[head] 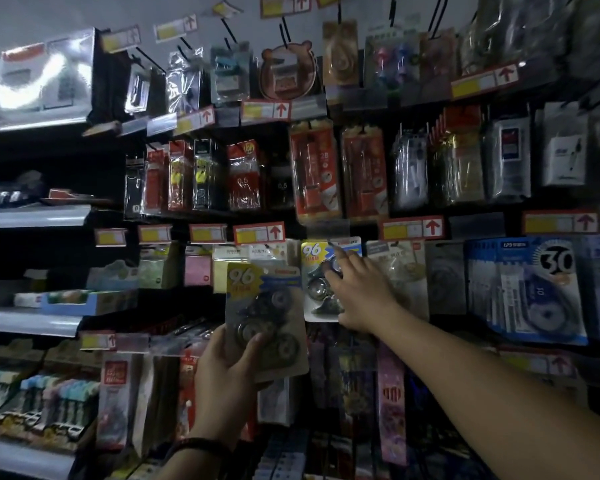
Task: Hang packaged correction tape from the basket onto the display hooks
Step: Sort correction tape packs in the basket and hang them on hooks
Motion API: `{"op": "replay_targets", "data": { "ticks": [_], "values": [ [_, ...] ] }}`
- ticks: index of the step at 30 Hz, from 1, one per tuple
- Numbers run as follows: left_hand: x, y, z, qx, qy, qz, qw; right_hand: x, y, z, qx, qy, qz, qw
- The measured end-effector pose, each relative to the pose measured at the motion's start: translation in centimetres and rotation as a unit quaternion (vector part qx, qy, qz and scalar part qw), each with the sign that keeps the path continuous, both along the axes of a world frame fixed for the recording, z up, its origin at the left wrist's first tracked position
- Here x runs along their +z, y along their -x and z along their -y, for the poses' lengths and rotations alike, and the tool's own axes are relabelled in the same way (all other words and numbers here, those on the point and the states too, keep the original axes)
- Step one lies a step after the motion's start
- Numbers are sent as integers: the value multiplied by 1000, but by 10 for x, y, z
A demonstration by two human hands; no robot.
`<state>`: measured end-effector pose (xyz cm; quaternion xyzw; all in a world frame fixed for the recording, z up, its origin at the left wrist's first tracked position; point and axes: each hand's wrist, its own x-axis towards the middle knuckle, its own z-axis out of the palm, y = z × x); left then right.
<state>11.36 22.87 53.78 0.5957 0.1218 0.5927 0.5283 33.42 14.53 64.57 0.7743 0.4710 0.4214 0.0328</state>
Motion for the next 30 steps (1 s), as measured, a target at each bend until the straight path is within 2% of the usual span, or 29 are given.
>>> {"op": "replay_targets", "data": {
  "ticks": [8, 11, 13, 16, 18, 26, 30],
  "values": [
    [1, -7, -2, -43, 49, 1, 998, -4, 3, 1, 10, -16, -5, 1000],
    [1, -11, -3, -46, 60, -6, 997, -9, 7, 18, 119, -71, -19, 990],
    [4, -13, 0, -50, 57, -10, 997, -16, 11, 31, 225, -103, -33, 968],
    [8, -14, 9, -74, 51, -17, 996, -30, 25, 52, 300, -31, -96, 949],
    [11, -16, 18, -93, 49, -19, 994, -37, 34, 61, 311, 3, -111, 944],
    [20, -21, 35, -132, 48, -42, 989, -40, 33, 67, 322, -38, -137, 936],
    [23, -21, 32, -173, 49, -68, 981, -33, 29, 71, 311, -28, -153, 938]
  ]
}}
